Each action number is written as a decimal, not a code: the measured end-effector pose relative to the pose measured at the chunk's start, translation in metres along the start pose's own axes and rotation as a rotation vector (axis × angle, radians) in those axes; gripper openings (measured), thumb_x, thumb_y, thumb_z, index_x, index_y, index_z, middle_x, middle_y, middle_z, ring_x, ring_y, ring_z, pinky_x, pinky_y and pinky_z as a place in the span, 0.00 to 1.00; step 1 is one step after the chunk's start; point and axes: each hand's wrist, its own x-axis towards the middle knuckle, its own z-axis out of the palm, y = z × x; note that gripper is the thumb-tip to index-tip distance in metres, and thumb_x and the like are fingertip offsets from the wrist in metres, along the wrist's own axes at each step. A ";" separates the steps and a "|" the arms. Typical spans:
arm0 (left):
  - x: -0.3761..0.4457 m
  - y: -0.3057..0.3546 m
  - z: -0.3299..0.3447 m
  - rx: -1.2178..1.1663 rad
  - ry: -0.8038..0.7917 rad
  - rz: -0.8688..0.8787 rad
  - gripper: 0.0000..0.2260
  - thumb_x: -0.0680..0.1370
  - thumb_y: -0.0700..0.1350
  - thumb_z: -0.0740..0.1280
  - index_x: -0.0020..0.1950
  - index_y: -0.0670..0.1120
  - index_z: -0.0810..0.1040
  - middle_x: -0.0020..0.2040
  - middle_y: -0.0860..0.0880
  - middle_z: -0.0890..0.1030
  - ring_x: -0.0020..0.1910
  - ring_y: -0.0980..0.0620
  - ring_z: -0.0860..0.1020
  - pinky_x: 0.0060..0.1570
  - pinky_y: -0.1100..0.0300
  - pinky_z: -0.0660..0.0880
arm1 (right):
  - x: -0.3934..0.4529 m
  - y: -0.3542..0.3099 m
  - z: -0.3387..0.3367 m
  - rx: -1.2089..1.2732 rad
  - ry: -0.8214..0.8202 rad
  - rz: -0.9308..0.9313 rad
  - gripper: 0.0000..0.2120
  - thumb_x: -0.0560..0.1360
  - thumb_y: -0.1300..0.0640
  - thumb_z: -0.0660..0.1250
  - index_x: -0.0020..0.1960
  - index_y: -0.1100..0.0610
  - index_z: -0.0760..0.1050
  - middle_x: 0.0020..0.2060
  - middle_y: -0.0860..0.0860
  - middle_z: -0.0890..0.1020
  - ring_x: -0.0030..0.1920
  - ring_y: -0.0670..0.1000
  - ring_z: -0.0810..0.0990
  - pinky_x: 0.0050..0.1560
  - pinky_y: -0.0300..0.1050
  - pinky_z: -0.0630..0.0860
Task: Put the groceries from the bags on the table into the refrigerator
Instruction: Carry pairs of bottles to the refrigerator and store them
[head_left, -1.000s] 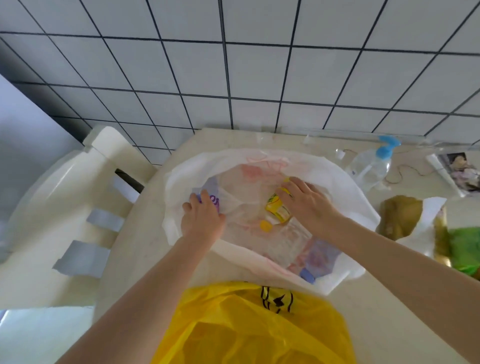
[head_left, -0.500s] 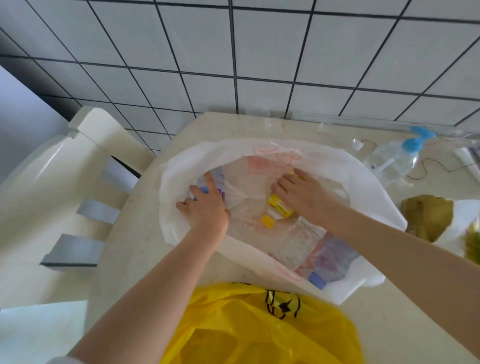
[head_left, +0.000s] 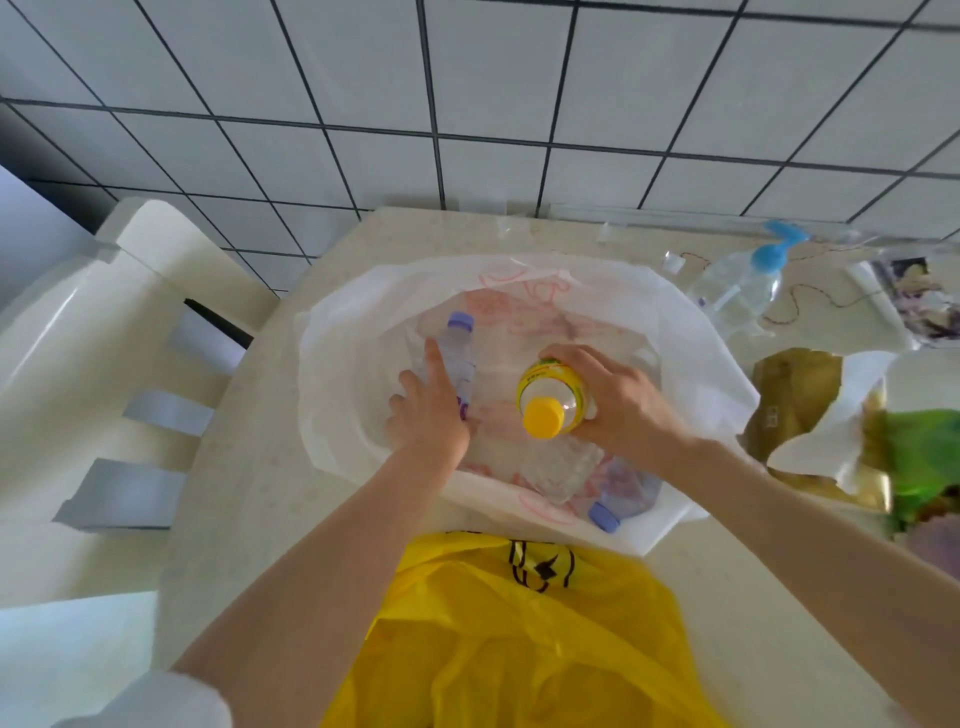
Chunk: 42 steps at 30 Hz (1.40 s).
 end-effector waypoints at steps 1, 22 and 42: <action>0.001 -0.003 0.000 -0.054 0.003 0.006 0.47 0.74 0.53 0.72 0.78 0.54 0.39 0.65 0.42 0.66 0.61 0.39 0.72 0.56 0.47 0.73 | -0.004 -0.008 -0.002 0.041 0.026 0.049 0.35 0.62 0.58 0.80 0.65 0.53 0.70 0.58 0.49 0.79 0.53 0.48 0.77 0.51 0.36 0.71; -0.199 -0.034 -0.061 -1.185 0.019 0.307 0.31 0.64 0.40 0.79 0.63 0.46 0.71 0.49 0.49 0.82 0.45 0.57 0.82 0.43 0.63 0.79 | -0.151 -0.184 -0.063 0.861 0.429 0.480 0.30 0.53 0.57 0.85 0.52 0.54 0.77 0.44 0.49 0.86 0.45 0.50 0.85 0.44 0.43 0.80; -0.395 -0.262 -0.038 -1.237 -0.562 0.296 0.30 0.59 0.48 0.77 0.61 0.52 0.76 0.53 0.41 0.83 0.52 0.39 0.82 0.48 0.48 0.81 | -0.334 -0.396 0.087 1.551 0.522 0.986 0.29 0.65 0.41 0.69 0.57 0.62 0.79 0.50 0.62 0.84 0.43 0.57 0.85 0.36 0.48 0.81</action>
